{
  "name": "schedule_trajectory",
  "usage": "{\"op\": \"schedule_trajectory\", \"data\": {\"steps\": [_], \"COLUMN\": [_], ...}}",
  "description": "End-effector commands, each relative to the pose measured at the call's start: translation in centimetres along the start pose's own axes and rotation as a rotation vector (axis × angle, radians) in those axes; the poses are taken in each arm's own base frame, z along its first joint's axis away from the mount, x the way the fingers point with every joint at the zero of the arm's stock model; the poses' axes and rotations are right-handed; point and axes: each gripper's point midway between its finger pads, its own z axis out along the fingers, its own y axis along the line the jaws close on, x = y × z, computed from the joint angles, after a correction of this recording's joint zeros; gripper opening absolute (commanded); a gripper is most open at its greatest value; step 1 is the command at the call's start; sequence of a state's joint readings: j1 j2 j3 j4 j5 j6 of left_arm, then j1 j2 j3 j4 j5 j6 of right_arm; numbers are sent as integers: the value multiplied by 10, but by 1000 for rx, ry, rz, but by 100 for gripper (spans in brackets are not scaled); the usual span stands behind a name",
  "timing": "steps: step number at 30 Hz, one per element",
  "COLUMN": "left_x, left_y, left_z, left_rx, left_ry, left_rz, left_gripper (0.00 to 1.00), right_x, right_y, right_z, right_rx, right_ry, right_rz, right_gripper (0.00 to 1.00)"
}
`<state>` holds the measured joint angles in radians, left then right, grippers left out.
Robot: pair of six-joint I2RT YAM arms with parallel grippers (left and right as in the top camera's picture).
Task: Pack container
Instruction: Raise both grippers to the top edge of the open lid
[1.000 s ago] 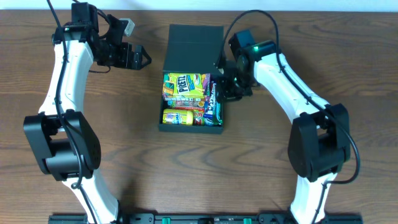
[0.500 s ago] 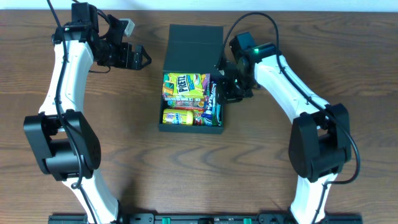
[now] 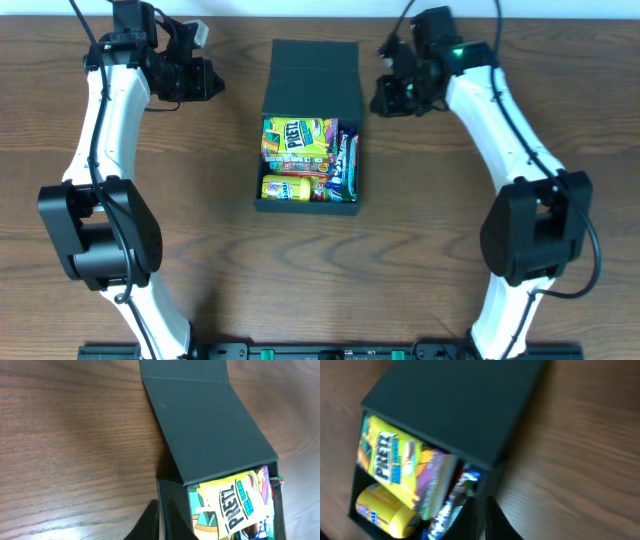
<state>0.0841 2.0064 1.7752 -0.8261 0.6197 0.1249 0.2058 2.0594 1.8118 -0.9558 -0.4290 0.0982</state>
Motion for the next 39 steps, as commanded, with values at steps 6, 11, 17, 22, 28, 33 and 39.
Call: {"op": "schedule_trajectory", "data": {"steps": [6,11,17,22,28,33,39], "left_x": [-13,-18,-21,-23,-17,-12,-9], "left_y": [-10,-6,1,15,30,39,39], "left_z": [-11,22,68,98,133,150,159], "left_rx": [12,-24,-66,37,86,87,114], "left_ry": [-44,-47,-56,-47,13,49,65], "left_rz": [-175,-348,-446,-542,-590,-613,-616], "left_gripper": [6,6,6,6,5,6,6], "right_x": [-14,-46,-60,-48,-51,-48,-43], "right_y": [-17,-47,-97,-97,-81,-71,-65], "right_z": [-16,-13,3,40,65,76,94], "right_rx": [60,131,-118,-187,-270,-326,-324], "right_ry": [-61,-177,-222,-152,-136,-111,-86], "right_rz": [0,-57,157,238,295,322,332], "right_gripper": [2,2,2,2,2,2,1]}}
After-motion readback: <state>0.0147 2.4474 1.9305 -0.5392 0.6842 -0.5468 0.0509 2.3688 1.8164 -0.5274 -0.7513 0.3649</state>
